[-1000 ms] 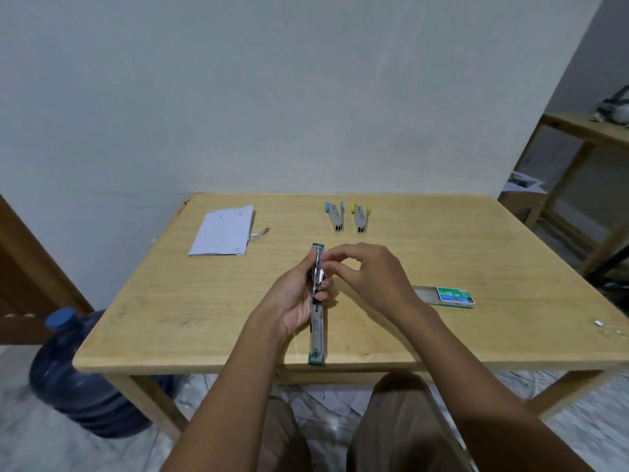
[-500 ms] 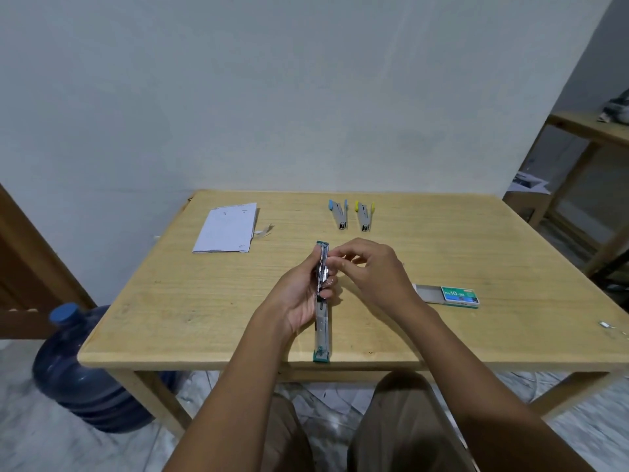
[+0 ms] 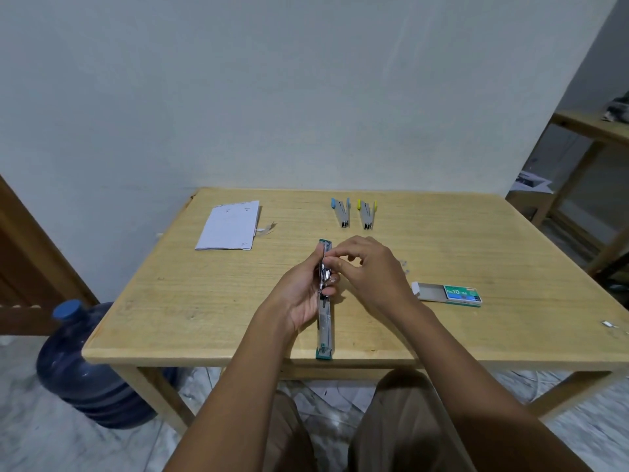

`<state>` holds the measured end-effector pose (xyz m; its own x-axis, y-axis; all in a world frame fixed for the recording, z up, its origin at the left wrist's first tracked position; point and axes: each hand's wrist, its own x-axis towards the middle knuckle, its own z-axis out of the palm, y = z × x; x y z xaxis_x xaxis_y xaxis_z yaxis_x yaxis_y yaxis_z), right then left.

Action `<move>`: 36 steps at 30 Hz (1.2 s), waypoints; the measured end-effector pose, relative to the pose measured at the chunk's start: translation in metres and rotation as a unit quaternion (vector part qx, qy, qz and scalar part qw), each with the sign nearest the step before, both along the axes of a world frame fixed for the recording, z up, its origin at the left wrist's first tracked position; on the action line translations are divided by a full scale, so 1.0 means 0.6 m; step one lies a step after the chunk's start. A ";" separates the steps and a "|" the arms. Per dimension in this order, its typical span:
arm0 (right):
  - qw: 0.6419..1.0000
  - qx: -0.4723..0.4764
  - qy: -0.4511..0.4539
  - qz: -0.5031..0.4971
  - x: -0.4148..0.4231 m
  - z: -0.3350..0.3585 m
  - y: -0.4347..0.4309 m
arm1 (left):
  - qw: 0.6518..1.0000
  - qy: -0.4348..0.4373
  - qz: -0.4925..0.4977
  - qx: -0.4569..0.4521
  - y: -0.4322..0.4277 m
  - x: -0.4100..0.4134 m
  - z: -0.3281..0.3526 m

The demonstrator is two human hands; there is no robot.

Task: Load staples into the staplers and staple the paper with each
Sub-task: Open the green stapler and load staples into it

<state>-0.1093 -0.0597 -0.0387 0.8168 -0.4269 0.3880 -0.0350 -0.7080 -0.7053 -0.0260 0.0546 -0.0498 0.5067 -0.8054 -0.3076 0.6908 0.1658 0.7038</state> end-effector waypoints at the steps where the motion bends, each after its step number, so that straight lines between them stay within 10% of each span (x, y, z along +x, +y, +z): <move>1: 1.000 -0.001 -0.004 -0.002 0.001 -0.002 0.001 | 1.000 0.000 -0.003 0.000 0.000 0.000 0.000; 23: 0.976 -0.176 0.064 0.110 -0.041 0.000 -0.018 | 0.998 0.051 -0.020 -0.037 -0.002 0.013 -0.018; 36: 0.878 -0.460 0.070 0.112 -0.008 0.064 -0.051 | 1.000 0.024 -0.010 -0.010 -0.005 0.010 -0.012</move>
<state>-0.1140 -0.0901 -0.0006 0.9077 0.1927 0.3728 0.1378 -0.9759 0.1691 -0.0201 0.0513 -0.0568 0.4752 -0.8219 -0.3140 0.7265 0.1653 0.6669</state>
